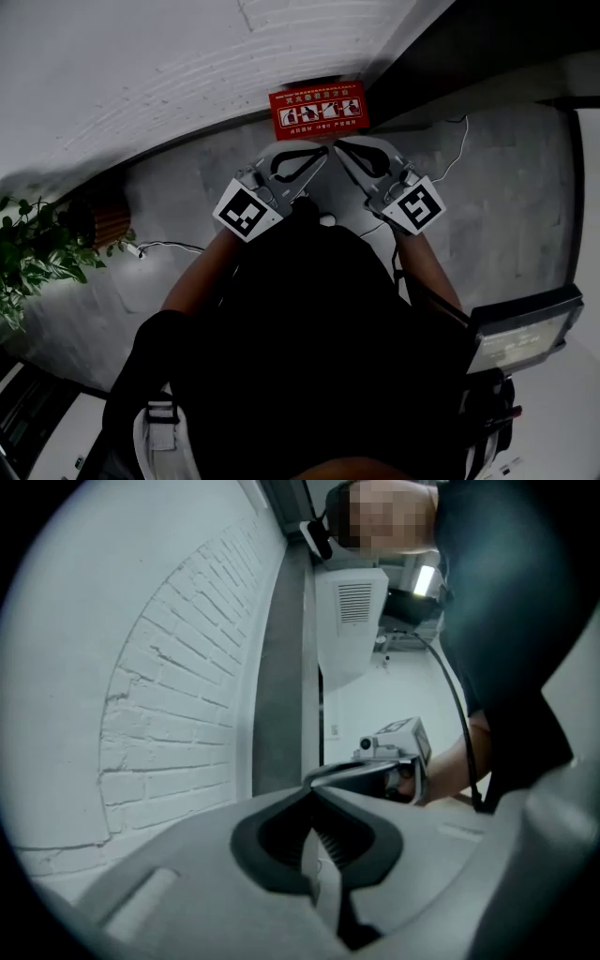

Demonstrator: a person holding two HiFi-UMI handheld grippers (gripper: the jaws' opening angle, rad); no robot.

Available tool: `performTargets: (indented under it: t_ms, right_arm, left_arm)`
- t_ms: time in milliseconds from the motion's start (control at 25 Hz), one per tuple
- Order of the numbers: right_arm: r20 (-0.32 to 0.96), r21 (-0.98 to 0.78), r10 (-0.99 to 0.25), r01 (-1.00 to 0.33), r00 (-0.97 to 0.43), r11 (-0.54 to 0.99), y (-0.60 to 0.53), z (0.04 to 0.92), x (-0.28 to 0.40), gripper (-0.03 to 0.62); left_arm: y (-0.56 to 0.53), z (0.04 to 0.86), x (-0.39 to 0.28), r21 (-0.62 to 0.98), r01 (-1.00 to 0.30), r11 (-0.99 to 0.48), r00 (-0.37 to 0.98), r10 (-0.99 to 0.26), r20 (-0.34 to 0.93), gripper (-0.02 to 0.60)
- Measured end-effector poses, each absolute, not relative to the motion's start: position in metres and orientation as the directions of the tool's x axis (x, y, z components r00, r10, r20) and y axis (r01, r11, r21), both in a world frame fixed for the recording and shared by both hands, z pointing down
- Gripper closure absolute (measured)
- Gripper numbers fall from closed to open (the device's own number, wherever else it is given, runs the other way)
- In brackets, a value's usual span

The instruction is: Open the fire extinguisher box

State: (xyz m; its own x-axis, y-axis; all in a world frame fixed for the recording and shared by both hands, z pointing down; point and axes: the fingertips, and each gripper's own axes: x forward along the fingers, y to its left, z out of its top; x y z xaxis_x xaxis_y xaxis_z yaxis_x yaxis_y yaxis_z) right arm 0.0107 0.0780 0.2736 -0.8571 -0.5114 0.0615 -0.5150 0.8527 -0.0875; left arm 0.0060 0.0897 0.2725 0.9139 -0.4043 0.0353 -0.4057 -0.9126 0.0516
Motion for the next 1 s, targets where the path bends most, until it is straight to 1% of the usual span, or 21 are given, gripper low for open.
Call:
performTargets:
  t_ms: [200, 480, 720, 880, 1000]
  right_arm:
    - [0.081, -0.095, -0.529, -0.535, -0.845, 0.839, 0.043, 0.268, 0.002, 0.586]
    - [0.161, -0.075, -0.49, -0.506, -0.857, 0.859, -0.003, 0.288, -0.008, 0.586]
    - [0.141, -0.071, -0.461, -0.473, -0.876, 0.878, -0.002, 0.286, -0.005, 0.586]
    - [0.13, -0.077, -0.409, -0.42, -0.903, 0.904, -0.009, 0.289, 0.0, 0.586]
    - [0.12, -0.092, -0.364, -0.376, -0.924, 0.922, -0.023, 0.293, 0.012, 0.586]
  left_arm:
    - [0.057, 0.272, -0.012, 0.098, -0.431, -0.897, 0.902, -0.431, 0.013, 0.58]
    - [0.003, 0.29, -0.03, 0.139, -0.506, -0.851, 0.861, -0.509, 0.02, 0.58]
    - [0.01, 0.293, -0.03, 0.133, -0.567, -0.813, 0.821, -0.57, 0.022, 0.58]
    - [0.001, 0.296, -0.022, 0.139, -0.613, -0.778, 0.787, -0.616, 0.021, 0.58]
    - [-0.011, 0.304, -0.007, 0.15, -0.634, -0.759, 0.771, -0.634, 0.049, 0.58]
